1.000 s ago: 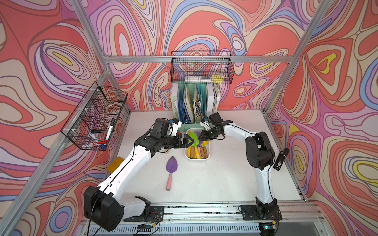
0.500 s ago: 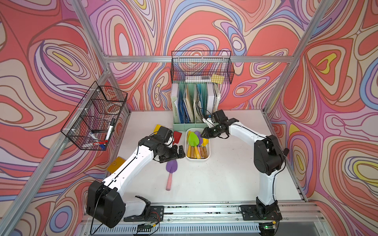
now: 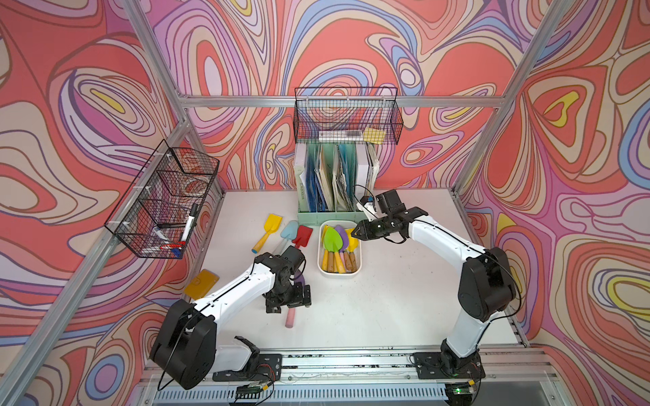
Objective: Put the shovel into the storage box
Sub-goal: Pick up the shovel from the center of the board.
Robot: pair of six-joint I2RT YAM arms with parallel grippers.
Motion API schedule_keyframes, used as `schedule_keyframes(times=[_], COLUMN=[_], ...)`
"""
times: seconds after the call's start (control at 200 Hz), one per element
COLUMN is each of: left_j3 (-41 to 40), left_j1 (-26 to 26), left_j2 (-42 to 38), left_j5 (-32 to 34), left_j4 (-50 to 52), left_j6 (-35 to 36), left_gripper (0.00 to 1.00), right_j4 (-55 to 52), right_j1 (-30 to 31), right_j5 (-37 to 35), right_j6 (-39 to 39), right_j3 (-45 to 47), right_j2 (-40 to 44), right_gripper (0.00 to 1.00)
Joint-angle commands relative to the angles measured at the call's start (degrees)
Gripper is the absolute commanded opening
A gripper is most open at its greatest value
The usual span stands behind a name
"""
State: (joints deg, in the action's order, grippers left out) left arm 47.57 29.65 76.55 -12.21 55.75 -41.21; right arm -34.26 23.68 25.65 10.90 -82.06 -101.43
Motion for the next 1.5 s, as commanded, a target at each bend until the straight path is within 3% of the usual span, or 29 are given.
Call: schedule_keyframes(times=[0.0,0.2,0.456,0.631,0.816,1.006,1.222,1.492], left_j3=[-1.96,-3.79,-3.97,-4.57,-4.86,-3.54,3.70,16.10], left_j1=[0.40,2.30,4.54,4.63,4.72,5.41,9.00,12.80], left_j2=[0.70,4.01,8.86,9.31,9.40,8.80,8.17,5.26], left_j5=[1.79,1.74,3.67,4.22,3.98,4.83,7.04,6.00], left_j4=[-0.33,-4.01,-5.22,-5.30,-5.47,-4.30,1.85,9.04], left_j6=[-2.32,-3.74,-4.66,-4.84,-5.00,-4.98,-2.82,-0.09], left_gripper=[0.99,0.93,0.76,0.56,0.26,0.11,0.00,0.00], right_j4=[0.71,1.55,2.27,2.53,2.97,2.97,3.30,4.00], right_j1=[0.04,0.00,0.03,0.00,0.03,0.05,0.04,0.13], right_j5=[-0.73,-1.30,-1.52,-1.74,-1.52,-1.56,-0.81,3.08], right_j6=[0.62,1.12,1.50,1.67,1.94,1.94,2.53,3.58], right_j3=[2.22,5.72,8.14,8.83,9.00,9.07,9.31,9.40], right_j2=[3.43,6.17,7.88,8.30,8.26,8.35,8.96,9.90], right_gripper=[0.28,0.28,0.28,0.28,0.28,0.28,0.28,0.28])
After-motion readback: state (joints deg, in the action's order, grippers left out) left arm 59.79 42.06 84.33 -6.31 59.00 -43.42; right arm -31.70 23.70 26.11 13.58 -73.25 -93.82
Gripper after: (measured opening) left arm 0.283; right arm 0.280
